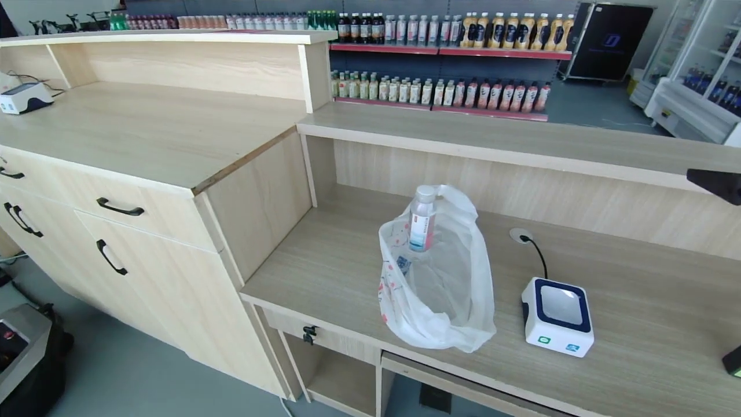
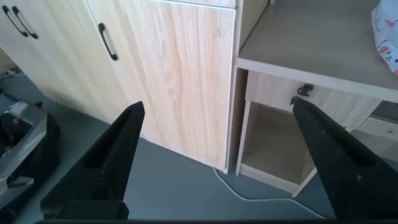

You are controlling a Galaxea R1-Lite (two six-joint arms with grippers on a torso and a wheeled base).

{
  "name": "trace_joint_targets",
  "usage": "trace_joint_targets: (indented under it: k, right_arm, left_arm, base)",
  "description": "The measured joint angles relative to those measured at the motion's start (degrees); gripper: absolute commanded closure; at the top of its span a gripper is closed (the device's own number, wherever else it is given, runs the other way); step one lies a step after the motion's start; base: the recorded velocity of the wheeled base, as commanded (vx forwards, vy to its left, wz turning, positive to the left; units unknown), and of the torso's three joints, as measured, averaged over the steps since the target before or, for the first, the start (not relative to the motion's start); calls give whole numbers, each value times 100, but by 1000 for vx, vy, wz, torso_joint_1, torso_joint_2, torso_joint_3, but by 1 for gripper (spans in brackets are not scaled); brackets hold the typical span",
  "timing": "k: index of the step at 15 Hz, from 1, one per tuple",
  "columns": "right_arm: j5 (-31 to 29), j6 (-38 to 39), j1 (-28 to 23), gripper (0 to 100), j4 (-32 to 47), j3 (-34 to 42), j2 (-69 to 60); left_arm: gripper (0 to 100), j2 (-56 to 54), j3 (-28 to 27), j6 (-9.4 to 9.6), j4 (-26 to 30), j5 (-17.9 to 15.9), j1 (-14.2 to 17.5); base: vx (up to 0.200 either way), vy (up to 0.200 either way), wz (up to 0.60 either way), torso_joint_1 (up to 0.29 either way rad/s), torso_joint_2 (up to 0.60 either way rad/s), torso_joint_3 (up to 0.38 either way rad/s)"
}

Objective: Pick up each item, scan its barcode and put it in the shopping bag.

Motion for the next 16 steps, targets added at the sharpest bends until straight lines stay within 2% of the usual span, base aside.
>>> trace_joint_targets:
  k: [3,5,9,12,16]
  right_arm:
    - [-16,-195,-1129,0,607,-110,-33]
    - [-13,-356,-1709,0,572,1,284]
    - [127,-433,-2375,0,-202,80,1331]
    - [178,-953,-2836,0,-330,453,1924]
    - [200,-1062,-3010,0,-347,675,2125]
  left_arm:
    - [0,0,0,0,2,0,0]
    - [0,0,0,0,2,-2,0]
    - [0,0,0,-2,0,-2,0]
    - [0,0,0,0,2,0,0]
    - [0,0,0,0,0,0,0]
  base:
    - [0,0,-600,1,5,1]
    - [0,0,0,0,0,0]
    - [0,0,0,0,0,0]
    - [0,0,0,0,0,0]
    - [0,0,0,0,0,0]
